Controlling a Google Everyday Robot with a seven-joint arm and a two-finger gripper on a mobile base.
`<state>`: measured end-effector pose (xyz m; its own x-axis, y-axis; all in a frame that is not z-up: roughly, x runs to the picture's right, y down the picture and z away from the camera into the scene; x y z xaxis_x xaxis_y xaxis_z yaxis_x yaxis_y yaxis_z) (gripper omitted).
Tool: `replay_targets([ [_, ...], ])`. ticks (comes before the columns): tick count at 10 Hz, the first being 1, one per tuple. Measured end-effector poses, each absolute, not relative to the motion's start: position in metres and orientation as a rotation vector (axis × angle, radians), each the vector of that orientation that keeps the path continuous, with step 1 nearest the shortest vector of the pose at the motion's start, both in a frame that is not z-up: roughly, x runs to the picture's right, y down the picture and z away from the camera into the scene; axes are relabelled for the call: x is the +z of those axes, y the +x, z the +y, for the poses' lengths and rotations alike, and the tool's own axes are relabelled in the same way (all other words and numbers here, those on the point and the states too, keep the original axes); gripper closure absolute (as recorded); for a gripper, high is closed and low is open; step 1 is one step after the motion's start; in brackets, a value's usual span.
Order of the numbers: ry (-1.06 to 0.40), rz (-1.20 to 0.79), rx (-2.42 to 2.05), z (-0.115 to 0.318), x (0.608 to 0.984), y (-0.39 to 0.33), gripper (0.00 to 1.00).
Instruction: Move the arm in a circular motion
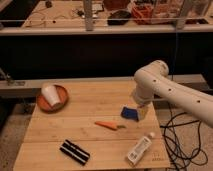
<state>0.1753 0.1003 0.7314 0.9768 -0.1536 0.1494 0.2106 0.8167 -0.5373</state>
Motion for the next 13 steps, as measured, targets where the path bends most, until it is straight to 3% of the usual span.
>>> replay_targets([
  [13, -0.576, -0.140, -0.390, 0.143, 0.710, 0.078, 0.20],
])
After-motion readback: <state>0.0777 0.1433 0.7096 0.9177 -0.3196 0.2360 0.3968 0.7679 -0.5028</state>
